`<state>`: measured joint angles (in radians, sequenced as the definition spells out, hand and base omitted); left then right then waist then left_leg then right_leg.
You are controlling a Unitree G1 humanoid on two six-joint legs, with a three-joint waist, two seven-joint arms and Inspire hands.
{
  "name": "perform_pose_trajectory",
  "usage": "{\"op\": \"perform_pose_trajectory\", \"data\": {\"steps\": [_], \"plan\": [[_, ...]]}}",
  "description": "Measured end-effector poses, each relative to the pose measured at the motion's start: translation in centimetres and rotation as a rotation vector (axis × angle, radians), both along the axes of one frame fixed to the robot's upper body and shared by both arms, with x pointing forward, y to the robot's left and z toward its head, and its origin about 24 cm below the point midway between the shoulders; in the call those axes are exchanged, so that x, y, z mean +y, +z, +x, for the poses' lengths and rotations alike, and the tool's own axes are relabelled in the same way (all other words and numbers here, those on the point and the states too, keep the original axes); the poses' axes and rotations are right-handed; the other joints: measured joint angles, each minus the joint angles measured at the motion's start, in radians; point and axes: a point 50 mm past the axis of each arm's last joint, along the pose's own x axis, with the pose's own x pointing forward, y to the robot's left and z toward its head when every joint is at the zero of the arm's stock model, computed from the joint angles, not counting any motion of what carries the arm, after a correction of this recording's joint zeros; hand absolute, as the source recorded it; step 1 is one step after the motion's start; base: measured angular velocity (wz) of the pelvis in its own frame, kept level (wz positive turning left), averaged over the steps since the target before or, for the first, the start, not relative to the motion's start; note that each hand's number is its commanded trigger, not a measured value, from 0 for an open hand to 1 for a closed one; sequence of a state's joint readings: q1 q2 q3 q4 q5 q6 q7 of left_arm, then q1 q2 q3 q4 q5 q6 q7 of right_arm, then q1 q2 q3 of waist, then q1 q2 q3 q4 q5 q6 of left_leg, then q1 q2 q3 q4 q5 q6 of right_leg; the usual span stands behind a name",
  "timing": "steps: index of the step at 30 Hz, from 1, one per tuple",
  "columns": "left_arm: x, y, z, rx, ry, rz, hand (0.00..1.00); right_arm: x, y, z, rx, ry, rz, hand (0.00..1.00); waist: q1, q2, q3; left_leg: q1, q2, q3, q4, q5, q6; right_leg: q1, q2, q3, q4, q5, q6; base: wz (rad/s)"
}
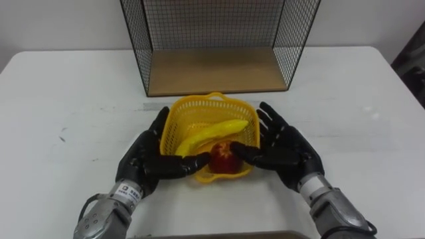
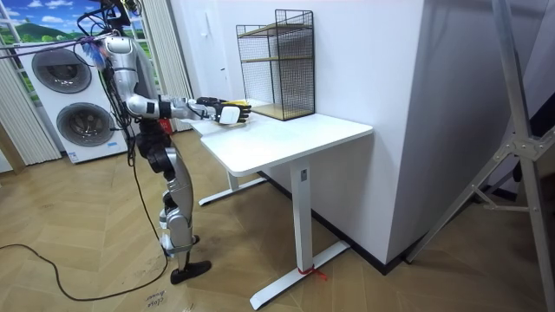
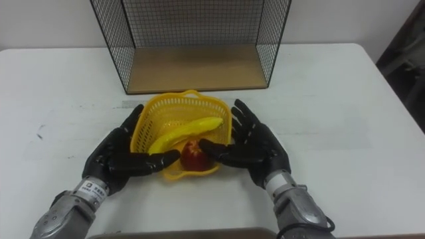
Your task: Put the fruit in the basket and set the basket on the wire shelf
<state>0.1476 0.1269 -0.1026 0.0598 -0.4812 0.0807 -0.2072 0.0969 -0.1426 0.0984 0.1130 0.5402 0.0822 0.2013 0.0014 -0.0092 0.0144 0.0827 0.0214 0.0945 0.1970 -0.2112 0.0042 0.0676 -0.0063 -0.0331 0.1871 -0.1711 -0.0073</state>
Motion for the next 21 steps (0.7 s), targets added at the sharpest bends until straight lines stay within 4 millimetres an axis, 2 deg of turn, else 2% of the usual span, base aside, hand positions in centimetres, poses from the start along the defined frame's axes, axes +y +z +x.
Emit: {"op": "perform_pose_trajectory", "data": {"steps": [12, 17, 21], "plan": [[-0.4, 0.0, 0.0, 0.006, -0.007, -0.039, 0.0, 1.1, -0.2, -0.2, 0.01, 0.044, 0.008, 0.0, 0.003, -0.003, -0.0021, -0.004, 0.0, 0.0, 0.001, 0.0, 0.0, -0.003, 0.0, 0.0, 0.0, 0.0, 0.0, 0.0], [-0.5, 0.0, -0.1, 0.006, -0.013, -0.038, 0.0, 1.4, -0.3, -0.2, 0.013, 0.051, 0.007, 0.0, 0.003, -0.01, -0.0076, -0.011, 0.0, 0.001, 0.001, 0.0, 0.0, -0.011, 0.0, 0.0, 0.001, 0.0, 0.0, 0.0], [-0.6, 0.0, 0.0, 0.004, -0.013, -0.043, 0.0, 1.5, -0.2, -0.1, 0.013, 0.049, 0.006, 0.0, 0.004, -0.012, -0.0089, -0.014, 0.0, 0.001, 0.003, 0.0, 0.0, -0.015, 0.0, 0.0, 0.003, 0.001, 0.0, 0.0]]}}
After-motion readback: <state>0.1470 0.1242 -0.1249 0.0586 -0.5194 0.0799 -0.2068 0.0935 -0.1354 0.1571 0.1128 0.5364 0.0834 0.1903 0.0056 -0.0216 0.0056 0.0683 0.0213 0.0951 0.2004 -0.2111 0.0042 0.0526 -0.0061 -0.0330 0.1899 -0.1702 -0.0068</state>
